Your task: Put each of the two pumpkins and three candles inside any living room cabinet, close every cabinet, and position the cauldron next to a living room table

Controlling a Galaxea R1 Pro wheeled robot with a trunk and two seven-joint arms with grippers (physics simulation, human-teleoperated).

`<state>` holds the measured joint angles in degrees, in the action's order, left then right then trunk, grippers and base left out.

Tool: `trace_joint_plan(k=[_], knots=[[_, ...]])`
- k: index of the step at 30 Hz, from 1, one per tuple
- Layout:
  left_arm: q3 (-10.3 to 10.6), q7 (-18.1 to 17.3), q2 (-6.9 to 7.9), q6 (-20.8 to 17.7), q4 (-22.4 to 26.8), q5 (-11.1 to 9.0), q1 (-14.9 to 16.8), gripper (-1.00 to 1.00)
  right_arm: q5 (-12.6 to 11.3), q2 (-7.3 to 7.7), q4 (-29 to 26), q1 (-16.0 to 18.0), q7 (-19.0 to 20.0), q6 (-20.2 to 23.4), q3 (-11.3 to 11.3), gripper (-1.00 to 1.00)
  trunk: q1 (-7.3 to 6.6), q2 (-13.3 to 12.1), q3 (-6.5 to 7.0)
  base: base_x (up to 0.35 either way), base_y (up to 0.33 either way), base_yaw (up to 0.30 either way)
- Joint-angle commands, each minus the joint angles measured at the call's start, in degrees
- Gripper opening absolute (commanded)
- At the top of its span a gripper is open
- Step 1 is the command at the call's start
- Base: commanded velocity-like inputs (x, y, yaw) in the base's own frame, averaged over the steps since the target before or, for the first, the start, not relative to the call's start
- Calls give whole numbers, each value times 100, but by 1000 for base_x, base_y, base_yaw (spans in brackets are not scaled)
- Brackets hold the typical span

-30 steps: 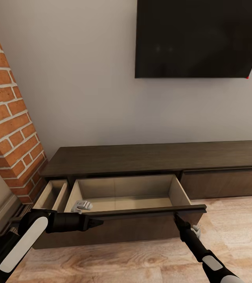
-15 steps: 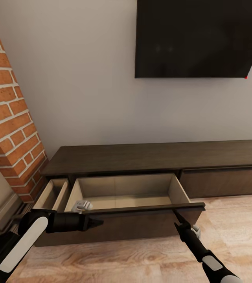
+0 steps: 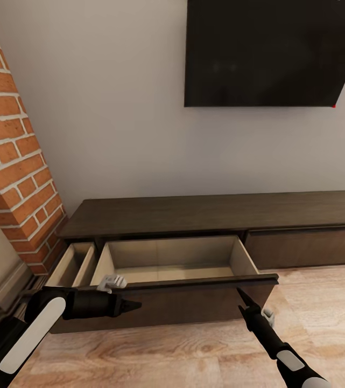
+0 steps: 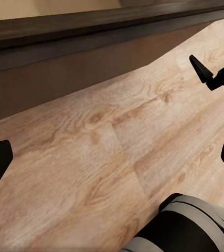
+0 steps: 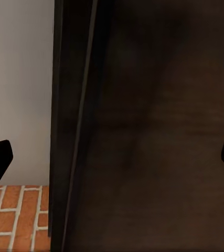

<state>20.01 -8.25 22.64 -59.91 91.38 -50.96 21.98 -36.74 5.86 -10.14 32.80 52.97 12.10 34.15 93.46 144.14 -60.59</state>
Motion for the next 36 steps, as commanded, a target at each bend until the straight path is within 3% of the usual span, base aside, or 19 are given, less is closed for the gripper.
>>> trace_joint_plan(k=[1,12,23,31,36], knots=[[3,-60,3,-9,0,58,3,100,-53,-1,3,3,-7,56,-5,100,-1,2,-5,-10,0,0],[3,-47,-1,-9,-4,59,7,100,-53,-39,-22,3,-219,53,1,100,-25,-10,194,-2,0,0],[8,-29,-31,-9,-6,60,8,100,-147,-11,0,0,-1134,72,103,100,-53,-25,438,0,0,0],[11,-21,-32,-9,-6,60,8,100,-165,-2,11,-1,-1353,84,130,100,-74,-35,615,0,0,0],[12,-19,-32,-9,-6,60,8,100,-154,1,14,-3,-1380,98,346,100,-87,-42,726,0,0,0]])
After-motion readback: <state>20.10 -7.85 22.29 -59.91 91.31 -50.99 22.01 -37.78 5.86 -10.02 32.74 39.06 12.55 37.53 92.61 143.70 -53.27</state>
